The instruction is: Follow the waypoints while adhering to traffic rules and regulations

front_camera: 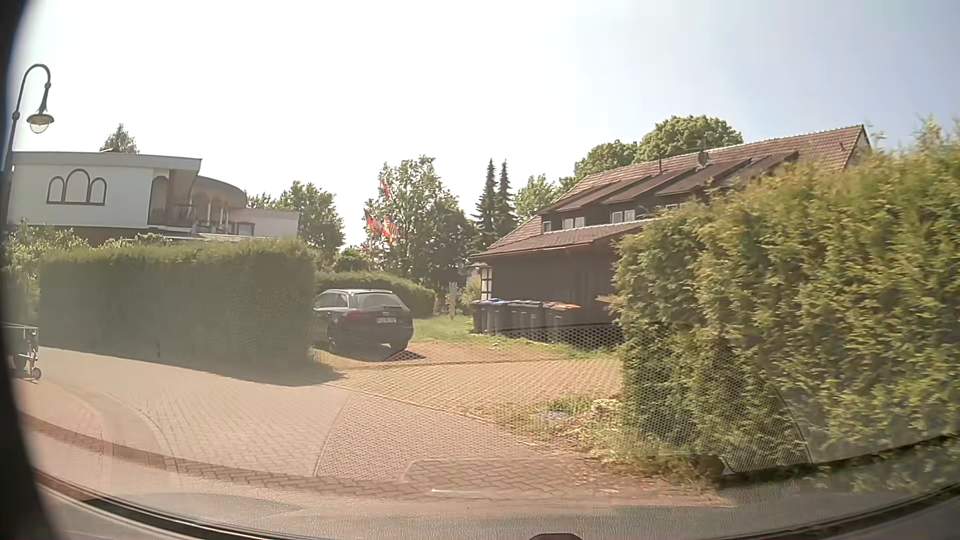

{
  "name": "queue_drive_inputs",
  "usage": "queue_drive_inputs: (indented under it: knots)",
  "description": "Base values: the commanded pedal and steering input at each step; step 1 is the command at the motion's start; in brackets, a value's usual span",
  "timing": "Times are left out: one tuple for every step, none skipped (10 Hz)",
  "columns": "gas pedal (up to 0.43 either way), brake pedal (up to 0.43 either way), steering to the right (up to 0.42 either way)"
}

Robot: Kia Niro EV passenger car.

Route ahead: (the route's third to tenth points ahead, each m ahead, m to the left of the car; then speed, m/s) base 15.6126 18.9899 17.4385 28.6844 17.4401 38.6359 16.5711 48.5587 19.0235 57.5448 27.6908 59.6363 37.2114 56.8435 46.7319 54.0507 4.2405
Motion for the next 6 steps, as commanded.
queue_drive_inputs:
  knots:
    - [0.087, 0.0, -0.271]
    - [0.087, 0.0, -0.291]
    - [0.087, 0.0, -0.307]
    - [0.087, 0.0, -0.324]
    - [0.087, 0.0, -0.337]
    - [0.087, 0.0, -0.343]
